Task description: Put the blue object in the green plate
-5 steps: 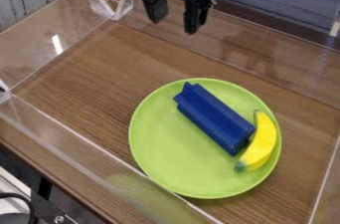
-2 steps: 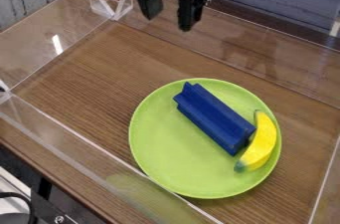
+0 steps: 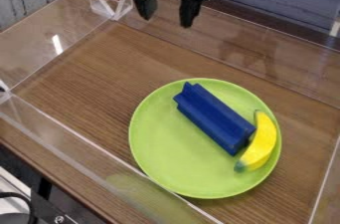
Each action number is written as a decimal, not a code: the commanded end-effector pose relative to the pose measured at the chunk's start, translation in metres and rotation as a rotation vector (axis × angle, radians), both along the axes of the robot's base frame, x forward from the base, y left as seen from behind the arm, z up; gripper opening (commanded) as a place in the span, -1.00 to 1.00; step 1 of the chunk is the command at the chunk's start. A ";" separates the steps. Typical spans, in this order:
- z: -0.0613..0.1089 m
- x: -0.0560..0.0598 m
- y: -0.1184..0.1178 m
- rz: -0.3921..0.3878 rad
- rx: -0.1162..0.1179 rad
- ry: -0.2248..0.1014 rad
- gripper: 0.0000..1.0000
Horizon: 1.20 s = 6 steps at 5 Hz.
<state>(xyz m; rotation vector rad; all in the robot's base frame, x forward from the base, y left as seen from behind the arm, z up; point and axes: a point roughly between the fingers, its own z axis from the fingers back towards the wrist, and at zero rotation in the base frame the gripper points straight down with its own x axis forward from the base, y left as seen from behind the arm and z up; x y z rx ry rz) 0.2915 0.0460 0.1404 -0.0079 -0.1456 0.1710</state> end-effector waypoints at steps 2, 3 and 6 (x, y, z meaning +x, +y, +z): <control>0.017 0.003 0.010 -0.078 0.021 -0.043 1.00; 0.025 0.003 0.009 -0.100 0.021 -0.045 1.00; 0.010 0.008 -0.011 -0.090 0.009 -0.035 1.00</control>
